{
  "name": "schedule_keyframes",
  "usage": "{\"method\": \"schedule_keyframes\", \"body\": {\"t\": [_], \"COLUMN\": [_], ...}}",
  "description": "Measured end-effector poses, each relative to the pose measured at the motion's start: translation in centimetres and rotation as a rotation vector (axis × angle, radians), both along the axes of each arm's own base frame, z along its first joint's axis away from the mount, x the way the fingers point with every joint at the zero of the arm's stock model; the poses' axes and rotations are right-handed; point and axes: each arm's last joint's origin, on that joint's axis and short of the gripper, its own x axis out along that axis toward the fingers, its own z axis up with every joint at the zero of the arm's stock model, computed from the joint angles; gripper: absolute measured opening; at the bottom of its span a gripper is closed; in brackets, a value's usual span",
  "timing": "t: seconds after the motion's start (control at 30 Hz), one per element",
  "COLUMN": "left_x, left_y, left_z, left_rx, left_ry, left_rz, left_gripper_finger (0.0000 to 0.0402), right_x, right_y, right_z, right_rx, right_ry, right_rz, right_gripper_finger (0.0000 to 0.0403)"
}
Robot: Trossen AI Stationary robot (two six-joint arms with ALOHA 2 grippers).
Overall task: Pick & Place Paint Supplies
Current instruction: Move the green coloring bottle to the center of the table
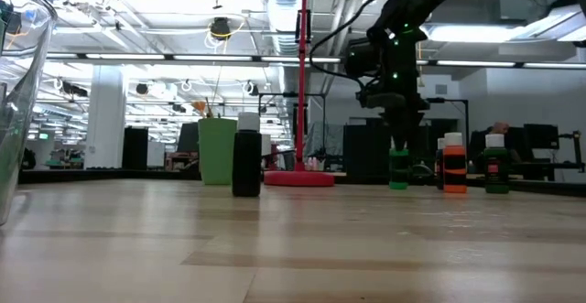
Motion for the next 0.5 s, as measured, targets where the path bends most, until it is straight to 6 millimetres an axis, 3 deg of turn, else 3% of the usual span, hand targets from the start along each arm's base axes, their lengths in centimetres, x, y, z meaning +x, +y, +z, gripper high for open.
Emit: {"method": "schedule_keyframes", "body": {"t": [0.23, 0.5], "left_x": [0.0, 0.0], "left_y": [0.0, 0.0], "left_z": [0.0, 0.0], "left_rx": [0.002, 0.004], "left_ry": [0.001, 0.001], "left_rz": [0.001, 0.001], "left_gripper_finger": [0.0222, 0.0222], "right_x": [1.2, 4.9], "right_y": [1.9, 7.3], "right_z": [0.0, 2.3], "right_rx": [-0.012, -0.016], "right_ry": [0.0, -0.108], "right_rz": [0.018, 0.123], "right_gripper_finger": [0.0117, 0.0116]}}
